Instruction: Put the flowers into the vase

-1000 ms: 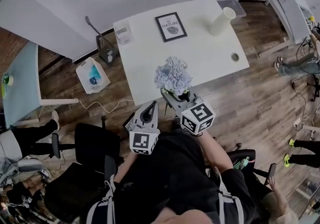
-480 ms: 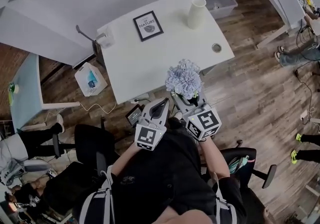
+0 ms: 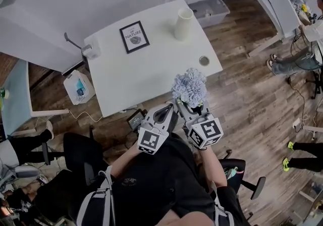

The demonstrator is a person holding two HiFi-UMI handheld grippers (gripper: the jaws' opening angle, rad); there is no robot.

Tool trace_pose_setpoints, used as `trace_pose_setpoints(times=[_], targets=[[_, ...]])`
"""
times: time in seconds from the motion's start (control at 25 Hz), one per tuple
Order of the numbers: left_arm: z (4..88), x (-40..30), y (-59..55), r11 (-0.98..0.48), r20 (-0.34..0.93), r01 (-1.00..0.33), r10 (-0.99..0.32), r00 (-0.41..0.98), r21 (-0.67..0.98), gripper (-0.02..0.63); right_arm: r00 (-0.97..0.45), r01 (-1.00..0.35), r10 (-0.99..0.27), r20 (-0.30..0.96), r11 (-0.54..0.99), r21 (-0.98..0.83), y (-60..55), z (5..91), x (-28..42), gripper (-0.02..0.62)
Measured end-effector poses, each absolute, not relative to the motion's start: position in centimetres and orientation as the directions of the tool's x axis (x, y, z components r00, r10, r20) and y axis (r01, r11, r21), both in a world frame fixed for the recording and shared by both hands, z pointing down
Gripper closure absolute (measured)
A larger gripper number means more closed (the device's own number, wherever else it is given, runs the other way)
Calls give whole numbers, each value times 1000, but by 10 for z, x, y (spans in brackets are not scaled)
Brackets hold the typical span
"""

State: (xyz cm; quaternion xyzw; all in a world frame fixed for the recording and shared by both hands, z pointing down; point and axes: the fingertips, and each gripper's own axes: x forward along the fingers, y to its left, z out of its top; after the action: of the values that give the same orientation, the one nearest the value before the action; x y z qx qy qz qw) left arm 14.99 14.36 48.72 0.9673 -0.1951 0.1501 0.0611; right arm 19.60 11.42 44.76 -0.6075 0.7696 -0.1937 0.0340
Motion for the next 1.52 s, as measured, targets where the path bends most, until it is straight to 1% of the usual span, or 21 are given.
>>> trace_pose_setpoints(times=[0.16,0.52,0.68,0.8,0.88,1.04,1.36,1.52], targets=[[482,173,111,-893,296,-445,-408,864,66,595,-289,-921,-940,182,221,-322,81,440,219,419],[481,193,46,-830,274,-540,-492,826,137,595,-372,-906,-902,219,301,-299,18,430,240,419],[481,206,30,-795,283,-589,-537,795,146,595,-409,-893,-891,198,346,-289,4,416,255,419],[477,222,21,-795,267,-587,-539,799,153,595,-399,-900,-897,191,343,-268,-5,406,273,419],[477,215,11,-790,263,-593,-546,796,156,595,-411,-896,-891,191,355,-268,-16,406,266,419],[482,210,-4,-750,274,-642,-592,758,159,595,-468,-867,-863,189,407,-288,-35,411,260,419],[480,247,-30,-673,268,-729,-684,678,126,595,-569,-808,-809,148,517,-282,-60,409,294,419],[485,261,-36,-610,296,-782,-729,617,126,595,-637,-756,-759,133,582,-298,-69,406,310,419]])
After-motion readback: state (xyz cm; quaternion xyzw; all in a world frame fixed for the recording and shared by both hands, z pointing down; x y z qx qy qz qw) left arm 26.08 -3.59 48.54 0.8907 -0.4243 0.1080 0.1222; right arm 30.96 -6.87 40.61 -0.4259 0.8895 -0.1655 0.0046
